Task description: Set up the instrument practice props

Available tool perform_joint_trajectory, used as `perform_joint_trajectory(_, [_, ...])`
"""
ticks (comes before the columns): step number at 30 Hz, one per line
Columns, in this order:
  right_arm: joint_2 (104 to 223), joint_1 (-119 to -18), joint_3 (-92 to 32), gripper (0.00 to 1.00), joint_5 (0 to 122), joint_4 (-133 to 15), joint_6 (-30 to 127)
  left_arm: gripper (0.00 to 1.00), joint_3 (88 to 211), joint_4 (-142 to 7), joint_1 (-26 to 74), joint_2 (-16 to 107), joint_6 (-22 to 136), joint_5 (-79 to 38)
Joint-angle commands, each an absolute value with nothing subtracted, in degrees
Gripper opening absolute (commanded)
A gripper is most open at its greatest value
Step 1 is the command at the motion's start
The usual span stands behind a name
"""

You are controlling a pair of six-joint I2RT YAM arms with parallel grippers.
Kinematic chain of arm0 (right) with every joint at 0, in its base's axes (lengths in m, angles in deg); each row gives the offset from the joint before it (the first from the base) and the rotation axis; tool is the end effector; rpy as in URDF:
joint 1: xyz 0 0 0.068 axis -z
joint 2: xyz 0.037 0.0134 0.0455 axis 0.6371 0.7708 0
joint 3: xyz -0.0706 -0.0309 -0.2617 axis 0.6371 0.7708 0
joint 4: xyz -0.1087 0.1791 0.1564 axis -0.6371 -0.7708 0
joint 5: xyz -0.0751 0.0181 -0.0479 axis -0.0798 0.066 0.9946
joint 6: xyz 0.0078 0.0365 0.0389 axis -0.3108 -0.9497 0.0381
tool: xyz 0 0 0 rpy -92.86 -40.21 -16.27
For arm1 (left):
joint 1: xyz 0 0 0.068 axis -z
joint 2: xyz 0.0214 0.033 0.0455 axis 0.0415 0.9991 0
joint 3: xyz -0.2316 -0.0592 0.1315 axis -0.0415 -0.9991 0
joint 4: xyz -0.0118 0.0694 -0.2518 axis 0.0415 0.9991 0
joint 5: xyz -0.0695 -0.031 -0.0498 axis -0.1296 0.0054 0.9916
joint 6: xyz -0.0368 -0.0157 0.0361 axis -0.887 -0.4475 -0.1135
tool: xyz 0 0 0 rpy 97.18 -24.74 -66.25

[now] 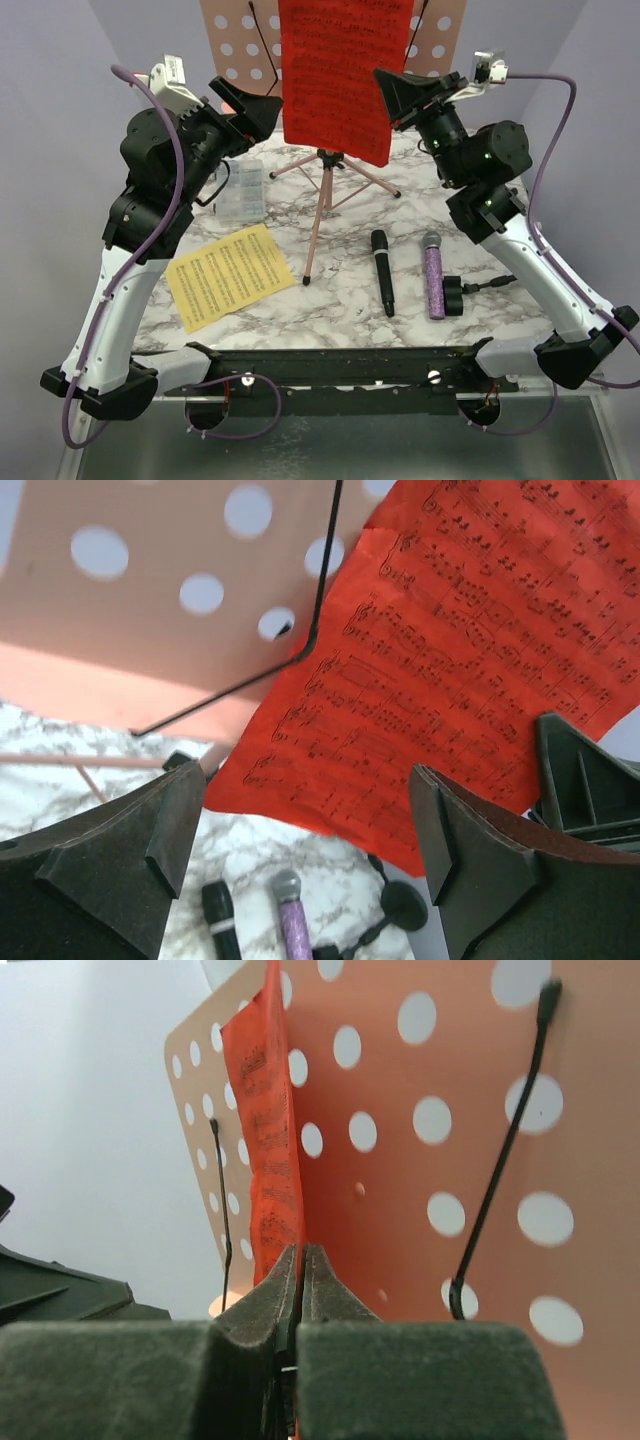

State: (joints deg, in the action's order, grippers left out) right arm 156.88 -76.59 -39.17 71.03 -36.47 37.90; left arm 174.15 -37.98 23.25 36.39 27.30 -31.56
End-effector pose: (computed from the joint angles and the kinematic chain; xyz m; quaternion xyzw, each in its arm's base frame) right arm 0.2188 0.1629 0.5279 -0.0634 0.4827 0.3895 0.7819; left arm 0.1840 -0.0864 0.5379 -0.1108 0.6782 -0.3880 0.6142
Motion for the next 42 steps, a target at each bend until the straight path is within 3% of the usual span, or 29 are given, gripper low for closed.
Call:
perform_joint_trajectory(1, [160.46, -73.78, -47.52, 0.0, 65.46, -41.14, 38.85, 0.87, 182.45, -37.72, 23.28, 40.17, 30.53, -37.67])
perform_joint_trajectory(12, [165.75, -72.42, -55.96, 0.0, 63.75, -42.89, 41.65, 0.68, 195.33, -39.08, 23.11, 51.1, 33.14, -36.97])
perform_joint_trajectory(22, [166.0, -72.34, -56.64, 0.0, 64.64, -42.65, 43.24, 0.51, 192.56, -43.35, 23.06, 51.84, 34.55, -37.91])
perform_joint_trajectory(42, [170.44, -72.34, -64.37, 0.0, 65.21, -44.55, 46.56, 0.3, 191.57, -45.76, 23.02, 53.66, 38.86, -37.67])
